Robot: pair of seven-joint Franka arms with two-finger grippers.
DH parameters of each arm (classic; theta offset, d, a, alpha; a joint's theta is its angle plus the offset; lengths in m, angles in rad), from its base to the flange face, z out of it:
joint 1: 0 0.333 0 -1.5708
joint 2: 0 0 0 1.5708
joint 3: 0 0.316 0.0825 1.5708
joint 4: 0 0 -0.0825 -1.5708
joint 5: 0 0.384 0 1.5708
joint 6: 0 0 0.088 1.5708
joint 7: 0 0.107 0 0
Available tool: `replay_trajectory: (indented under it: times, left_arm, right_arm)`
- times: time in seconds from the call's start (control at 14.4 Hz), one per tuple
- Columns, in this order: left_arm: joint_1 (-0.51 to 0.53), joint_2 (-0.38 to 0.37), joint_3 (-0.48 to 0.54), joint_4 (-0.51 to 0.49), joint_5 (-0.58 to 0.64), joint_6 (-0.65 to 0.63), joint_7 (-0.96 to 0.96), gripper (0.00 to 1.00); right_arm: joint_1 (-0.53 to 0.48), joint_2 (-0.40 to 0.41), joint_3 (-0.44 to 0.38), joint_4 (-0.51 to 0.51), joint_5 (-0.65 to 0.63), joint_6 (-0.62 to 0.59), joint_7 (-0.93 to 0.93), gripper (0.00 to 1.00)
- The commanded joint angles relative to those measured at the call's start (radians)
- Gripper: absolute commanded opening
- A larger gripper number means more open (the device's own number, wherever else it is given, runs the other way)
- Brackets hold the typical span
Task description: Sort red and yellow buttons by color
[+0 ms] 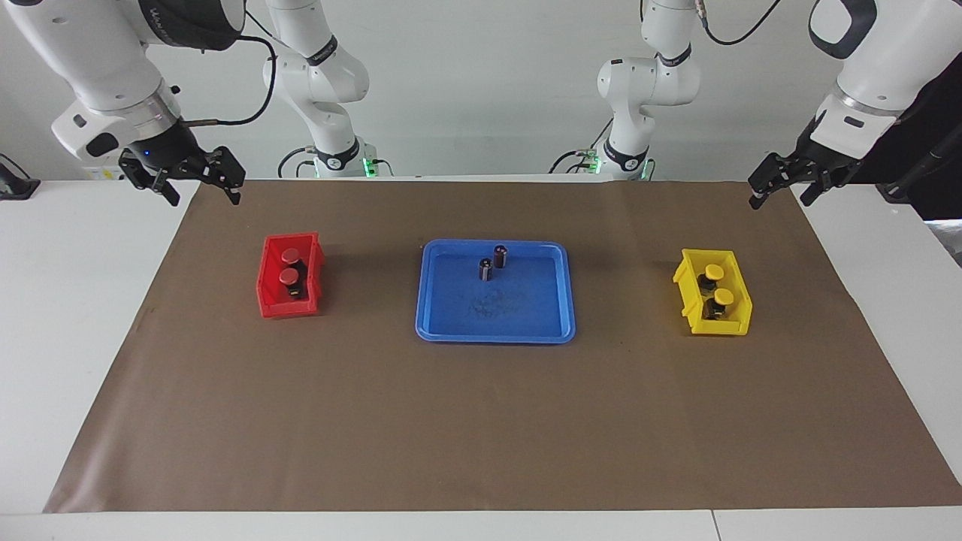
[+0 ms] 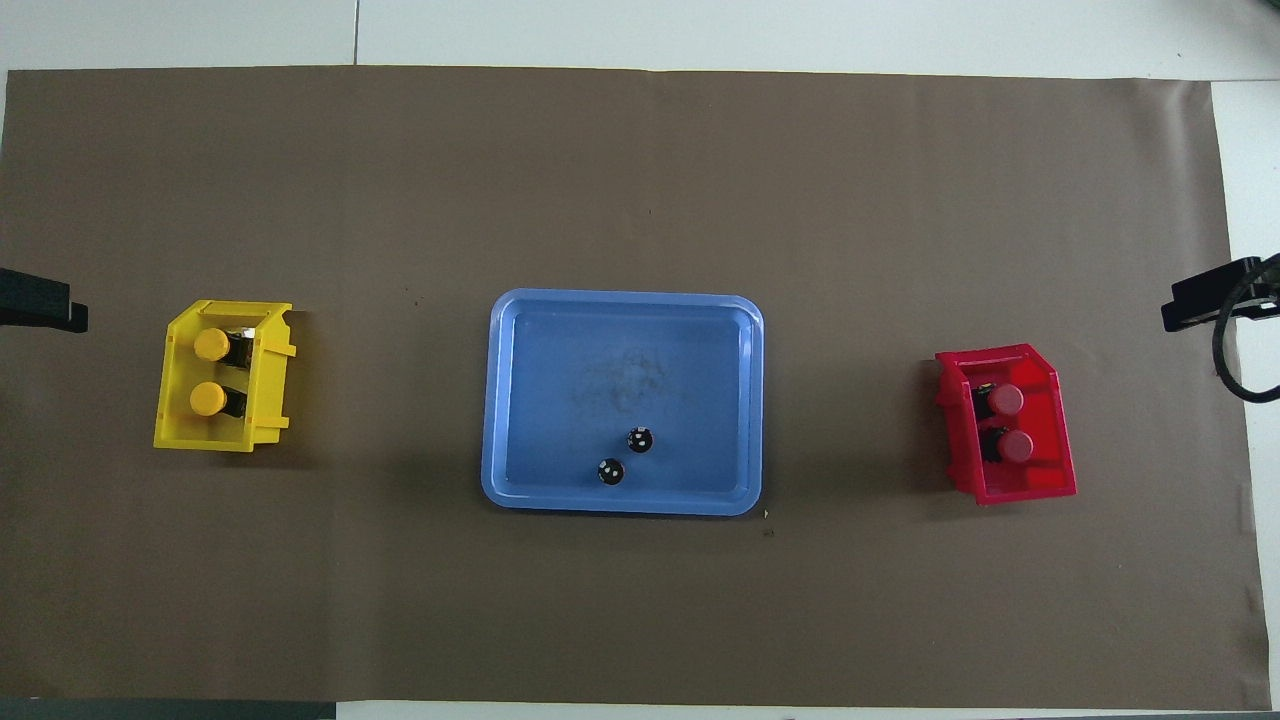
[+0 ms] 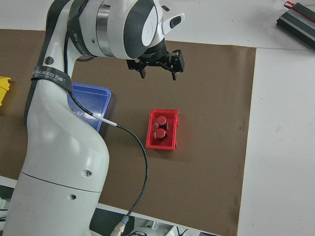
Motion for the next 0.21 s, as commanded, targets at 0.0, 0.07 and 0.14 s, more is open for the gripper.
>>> replay_trajectory:
  times: [0.0, 0.07, 0.14]
  left_arm:
    - [0.01, -0.014, -0.013, 0.01, -0.005, -0.036, 0.015, 1.0]
    - [0.01, -0.021, -0.025, 0.01, -0.004, -0.039, 0.015, 1.0]
    - [0.01, -0.025, -0.03, 0.01, -0.004, -0.041, 0.015, 1.0]
  right_arm:
    - [-0.005, -0.006, 0.002, 0.006, 0.002, -0.019, 0.012, 1.0]
    - [-0.005, -0.006, 0.002, 0.006, 0.002, -0.019, 0.012, 1.0]
    - [-0.005, -0.006, 0.002, 0.004, 0.002, -0.019, 0.012, 1.0]
